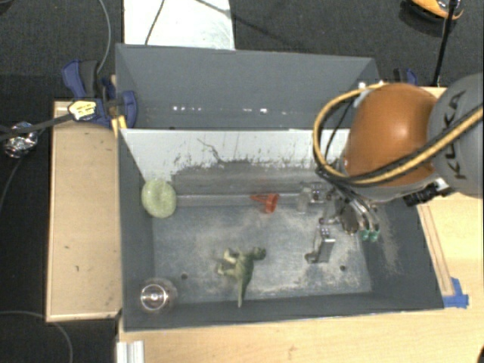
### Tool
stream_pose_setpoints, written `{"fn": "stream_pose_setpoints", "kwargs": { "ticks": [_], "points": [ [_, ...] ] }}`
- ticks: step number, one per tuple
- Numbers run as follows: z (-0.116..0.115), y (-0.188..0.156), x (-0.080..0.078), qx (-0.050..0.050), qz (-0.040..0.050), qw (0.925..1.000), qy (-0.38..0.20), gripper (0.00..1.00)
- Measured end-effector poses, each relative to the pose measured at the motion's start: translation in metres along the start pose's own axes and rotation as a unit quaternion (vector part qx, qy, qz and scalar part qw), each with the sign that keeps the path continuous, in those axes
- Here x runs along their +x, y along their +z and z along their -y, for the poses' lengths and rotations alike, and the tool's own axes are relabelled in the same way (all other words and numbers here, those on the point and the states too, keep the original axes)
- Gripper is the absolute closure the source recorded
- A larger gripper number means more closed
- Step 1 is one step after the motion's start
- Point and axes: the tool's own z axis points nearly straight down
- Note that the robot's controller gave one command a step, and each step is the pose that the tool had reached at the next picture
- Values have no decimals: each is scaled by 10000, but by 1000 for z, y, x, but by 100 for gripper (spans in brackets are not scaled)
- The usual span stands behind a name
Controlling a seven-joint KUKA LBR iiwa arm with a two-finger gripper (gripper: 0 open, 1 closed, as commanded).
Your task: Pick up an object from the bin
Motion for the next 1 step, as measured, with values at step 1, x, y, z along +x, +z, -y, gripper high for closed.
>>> {"fn": "stream_pose_setpoints", "kwargs": {
  "ticks": [1],
  "points": [
    [0, -5, -1, -1, 43, 10000, 4, 0]
  ]
}}
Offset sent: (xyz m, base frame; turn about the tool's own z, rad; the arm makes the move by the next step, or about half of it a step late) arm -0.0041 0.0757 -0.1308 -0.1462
